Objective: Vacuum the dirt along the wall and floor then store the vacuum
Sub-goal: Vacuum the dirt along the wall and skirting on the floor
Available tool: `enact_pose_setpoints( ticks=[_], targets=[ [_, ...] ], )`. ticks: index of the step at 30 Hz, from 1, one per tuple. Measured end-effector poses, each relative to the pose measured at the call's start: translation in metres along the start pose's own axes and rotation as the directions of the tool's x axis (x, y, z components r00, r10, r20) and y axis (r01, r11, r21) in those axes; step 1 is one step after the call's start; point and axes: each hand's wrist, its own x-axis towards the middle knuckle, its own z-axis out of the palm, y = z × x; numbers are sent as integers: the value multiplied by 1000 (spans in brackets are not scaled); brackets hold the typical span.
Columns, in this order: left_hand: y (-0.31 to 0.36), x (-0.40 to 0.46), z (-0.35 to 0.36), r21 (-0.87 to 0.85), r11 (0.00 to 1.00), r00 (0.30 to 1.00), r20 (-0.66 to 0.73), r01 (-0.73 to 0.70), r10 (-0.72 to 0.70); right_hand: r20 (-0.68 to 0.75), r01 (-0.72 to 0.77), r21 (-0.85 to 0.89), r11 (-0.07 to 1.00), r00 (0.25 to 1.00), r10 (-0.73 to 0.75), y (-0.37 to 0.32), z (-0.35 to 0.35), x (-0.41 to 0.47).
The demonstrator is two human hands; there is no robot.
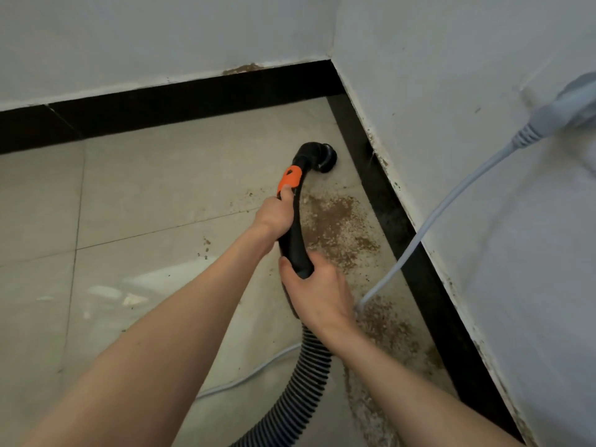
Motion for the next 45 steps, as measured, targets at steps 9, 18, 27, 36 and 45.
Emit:
enact_pose_setpoints(
  ticks=[9, 18, 27, 36, 45],
  targets=[
    [-37, -3, -40, -250, 965, 966, -220, 83, -140, 214, 178, -73, 981, 964, -159, -15, 6, 12],
    [-28, -29, 12, -76, 997, 996, -80, 20, -26, 55, 55, 8, 998, 997, -55, 29, -6, -24],
    [5, -33, 35, -20, 1000, 995, 102, -3, 5, -68, -41, 22, 999, 997, 42, 31, -20, -26],
    [-12, -40, 9, -104, 994, 999, 39, 35, -31, 24, 12, -5, 1000, 1000, -12, 20, -13, -25],
    [-55, -49, -96, -358, 923, 942, -238, 141, -236, 349, 151, 184, 971, 913, -209, -42, 32, -16]
  ],
)
